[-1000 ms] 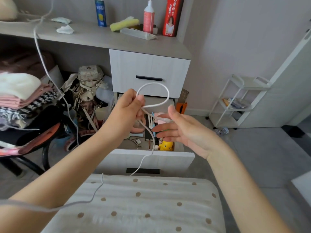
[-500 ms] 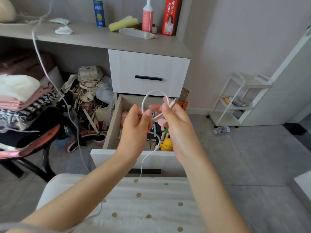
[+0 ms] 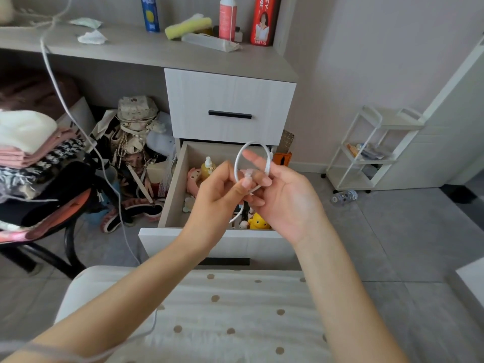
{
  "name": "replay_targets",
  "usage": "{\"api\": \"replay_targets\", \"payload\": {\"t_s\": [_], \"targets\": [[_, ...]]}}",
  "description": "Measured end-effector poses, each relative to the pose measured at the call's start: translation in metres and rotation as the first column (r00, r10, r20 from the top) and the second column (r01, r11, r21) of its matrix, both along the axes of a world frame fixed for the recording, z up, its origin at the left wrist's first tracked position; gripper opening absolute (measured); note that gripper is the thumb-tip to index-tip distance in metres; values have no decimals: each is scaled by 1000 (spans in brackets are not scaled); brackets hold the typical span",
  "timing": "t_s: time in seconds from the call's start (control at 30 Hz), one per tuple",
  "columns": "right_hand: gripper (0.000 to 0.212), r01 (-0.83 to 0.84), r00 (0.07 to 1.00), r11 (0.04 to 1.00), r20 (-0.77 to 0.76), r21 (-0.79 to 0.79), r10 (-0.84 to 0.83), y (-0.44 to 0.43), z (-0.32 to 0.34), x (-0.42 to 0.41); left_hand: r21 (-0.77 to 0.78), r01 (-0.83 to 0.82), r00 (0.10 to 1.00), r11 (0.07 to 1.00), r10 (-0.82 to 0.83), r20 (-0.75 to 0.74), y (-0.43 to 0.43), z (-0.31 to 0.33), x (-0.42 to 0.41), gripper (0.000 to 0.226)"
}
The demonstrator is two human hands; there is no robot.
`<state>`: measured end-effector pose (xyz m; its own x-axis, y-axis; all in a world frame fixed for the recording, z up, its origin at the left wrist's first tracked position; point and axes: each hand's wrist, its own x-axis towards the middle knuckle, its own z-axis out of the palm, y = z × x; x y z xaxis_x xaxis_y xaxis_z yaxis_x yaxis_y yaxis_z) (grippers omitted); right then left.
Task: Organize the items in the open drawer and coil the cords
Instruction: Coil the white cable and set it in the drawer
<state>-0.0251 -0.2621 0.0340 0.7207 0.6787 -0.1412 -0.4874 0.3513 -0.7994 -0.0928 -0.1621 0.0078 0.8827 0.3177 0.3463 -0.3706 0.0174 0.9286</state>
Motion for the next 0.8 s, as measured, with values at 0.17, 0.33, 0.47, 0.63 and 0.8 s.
{"api": "replay_targets", "payload": {"t_s": [0.17,0.33,0.47,0.63,0.8], "targets": [[44,15,980,987,200,-157,17,2,-3,-1,3,18,1000,1000,-18,-1,-2,-7,-2,23],[40,39,927,972,372,-233,52,-4,-1,0,3,39,998,999,-39,-55,4,-11,-4,33],[34,2,909,976,407,-220,90,-13,7,3,183,291,951,939,-262,-166,19,-6,-4,12],[34,145,770,935,631,-323,98,-28,23,16,705,384,907,596,-100,-409,45,-16,-1,48],[30,567,329,712,906,-414,266,-31,14,24,484,215,939,848,-43,-342,49,-7,-1,20]]}}
